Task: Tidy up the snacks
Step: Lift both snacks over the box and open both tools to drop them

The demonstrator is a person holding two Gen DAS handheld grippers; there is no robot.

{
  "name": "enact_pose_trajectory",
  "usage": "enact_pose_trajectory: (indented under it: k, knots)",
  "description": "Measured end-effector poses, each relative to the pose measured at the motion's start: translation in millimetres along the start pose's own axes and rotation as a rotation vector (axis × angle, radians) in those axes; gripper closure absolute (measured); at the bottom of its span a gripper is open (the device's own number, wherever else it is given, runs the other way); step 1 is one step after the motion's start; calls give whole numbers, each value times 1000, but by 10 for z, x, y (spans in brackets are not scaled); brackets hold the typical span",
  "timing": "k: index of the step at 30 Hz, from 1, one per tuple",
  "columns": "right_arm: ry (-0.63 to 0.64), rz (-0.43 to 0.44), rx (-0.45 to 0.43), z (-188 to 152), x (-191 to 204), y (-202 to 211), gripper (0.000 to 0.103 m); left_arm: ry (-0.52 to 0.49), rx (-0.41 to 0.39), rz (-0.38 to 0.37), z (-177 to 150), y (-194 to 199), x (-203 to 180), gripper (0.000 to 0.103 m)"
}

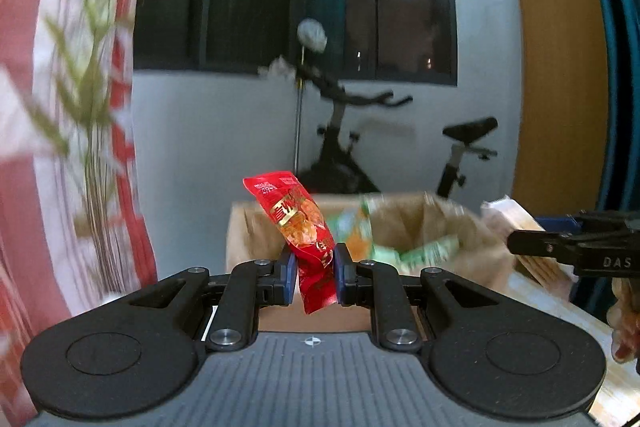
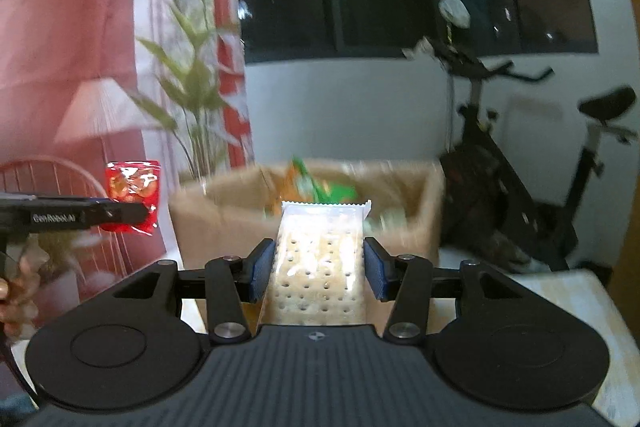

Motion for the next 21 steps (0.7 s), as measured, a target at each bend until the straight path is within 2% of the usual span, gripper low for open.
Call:
enact_pose_trajectory:
  k: [3, 8, 14, 19, 21]
  knots:
    - [38, 31, -28, 257, 119, -264, 53, -8, 9, 11, 145, -277, 77, 83]
    - [57, 13, -34, 454, 178, -810, 53, -58, 97, 38, 167, -808, 106, 83]
    - [19, -45, 27, 338, 109, -1306, 53, -67, 191, 47, 3, -1148, 187, 83]
    - [-20, -69, 80, 164, 14, -1409, 53, -61, 220, 35, -121, -1189, 208, 82]
    - [-30, -83, 98, 122, -35, -1406, 53, -48, 229, 27, -173, -1198, 229, 75]
Point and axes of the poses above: each gripper's, at about its wrist camera, not at the fingertips, and y roughly against the way its jaws point, x to its left, z to its top, the point moved 9 cm from there along -y, roughly the way its jaws point, and after that the axes turned 15 degrees about -y, right-handed, at the moved point
